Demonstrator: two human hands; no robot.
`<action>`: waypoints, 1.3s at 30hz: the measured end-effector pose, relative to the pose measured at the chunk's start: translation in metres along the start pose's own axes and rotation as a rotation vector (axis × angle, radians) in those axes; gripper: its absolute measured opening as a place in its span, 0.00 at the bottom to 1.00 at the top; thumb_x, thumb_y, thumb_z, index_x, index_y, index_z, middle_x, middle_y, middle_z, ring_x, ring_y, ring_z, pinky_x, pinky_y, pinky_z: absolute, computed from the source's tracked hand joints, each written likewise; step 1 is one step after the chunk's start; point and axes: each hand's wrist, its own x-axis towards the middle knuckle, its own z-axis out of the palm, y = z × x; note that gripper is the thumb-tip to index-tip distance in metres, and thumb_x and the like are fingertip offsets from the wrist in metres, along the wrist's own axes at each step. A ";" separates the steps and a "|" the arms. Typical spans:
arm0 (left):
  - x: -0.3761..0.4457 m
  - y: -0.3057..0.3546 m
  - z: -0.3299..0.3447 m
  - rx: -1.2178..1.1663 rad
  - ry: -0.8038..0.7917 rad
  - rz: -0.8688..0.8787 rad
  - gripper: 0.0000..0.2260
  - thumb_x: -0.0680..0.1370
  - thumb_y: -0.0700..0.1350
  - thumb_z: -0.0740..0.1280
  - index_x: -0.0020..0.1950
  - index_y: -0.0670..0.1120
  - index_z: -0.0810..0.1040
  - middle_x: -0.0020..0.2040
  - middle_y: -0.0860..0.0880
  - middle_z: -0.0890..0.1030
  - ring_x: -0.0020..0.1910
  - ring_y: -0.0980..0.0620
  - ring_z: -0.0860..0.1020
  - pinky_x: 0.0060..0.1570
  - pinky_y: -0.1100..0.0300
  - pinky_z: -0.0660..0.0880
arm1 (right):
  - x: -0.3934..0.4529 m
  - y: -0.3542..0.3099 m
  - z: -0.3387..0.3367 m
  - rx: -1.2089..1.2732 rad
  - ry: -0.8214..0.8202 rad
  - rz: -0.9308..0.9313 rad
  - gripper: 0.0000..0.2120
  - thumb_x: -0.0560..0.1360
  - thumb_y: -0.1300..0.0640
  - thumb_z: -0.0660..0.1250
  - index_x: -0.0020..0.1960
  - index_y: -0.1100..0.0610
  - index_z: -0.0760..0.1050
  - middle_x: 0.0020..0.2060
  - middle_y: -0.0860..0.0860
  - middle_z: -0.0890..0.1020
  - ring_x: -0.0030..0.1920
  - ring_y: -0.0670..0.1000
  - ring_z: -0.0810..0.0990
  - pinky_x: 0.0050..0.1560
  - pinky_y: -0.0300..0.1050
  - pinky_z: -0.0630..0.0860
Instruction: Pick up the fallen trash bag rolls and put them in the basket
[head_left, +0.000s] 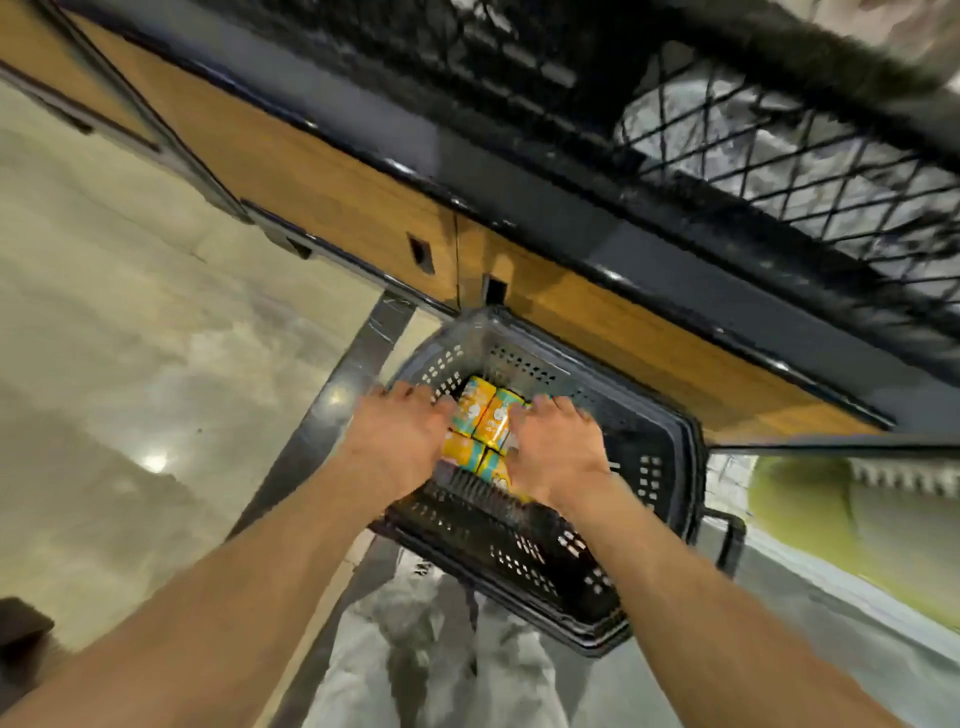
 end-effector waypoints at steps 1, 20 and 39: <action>-0.018 -0.004 -0.022 -0.018 0.021 -0.044 0.21 0.78 0.54 0.63 0.69 0.49 0.67 0.65 0.46 0.74 0.66 0.44 0.71 0.62 0.48 0.68 | -0.015 -0.005 -0.026 -0.010 0.022 -0.025 0.21 0.78 0.50 0.63 0.69 0.53 0.71 0.66 0.57 0.73 0.68 0.61 0.71 0.66 0.58 0.70; -0.358 -0.171 -0.251 -0.246 0.519 -0.731 0.12 0.80 0.55 0.60 0.59 0.49 0.71 0.54 0.47 0.77 0.53 0.45 0.77 0.47 0.52 0.74 | -0.219 -0.221 -0.360 -0.170 0.377 -0.620 0.09 0.76 0.49 0.64 0.54 0.52 0.75 0.49 0.51 0.79 0.48 0.57 0.79 0.52 0.56 0.79; -0.546 -0.385 -0.156 -0.276 0.544 -1.060 0.16 0.79 0.55 0.60 0.64 0.49 0.70 0.58 0.48 0.78 0.55 0.44 0.79 0.44 0.53 0.75 | -0.214 -0.540 -0.390 -0.175 0.461 -0.892 0.15 0.78 0.44 0.63 0.62 0.47 0.74 0.53 0.46 0.80 0.53 0.52 0.80 0.51 0.52 0.78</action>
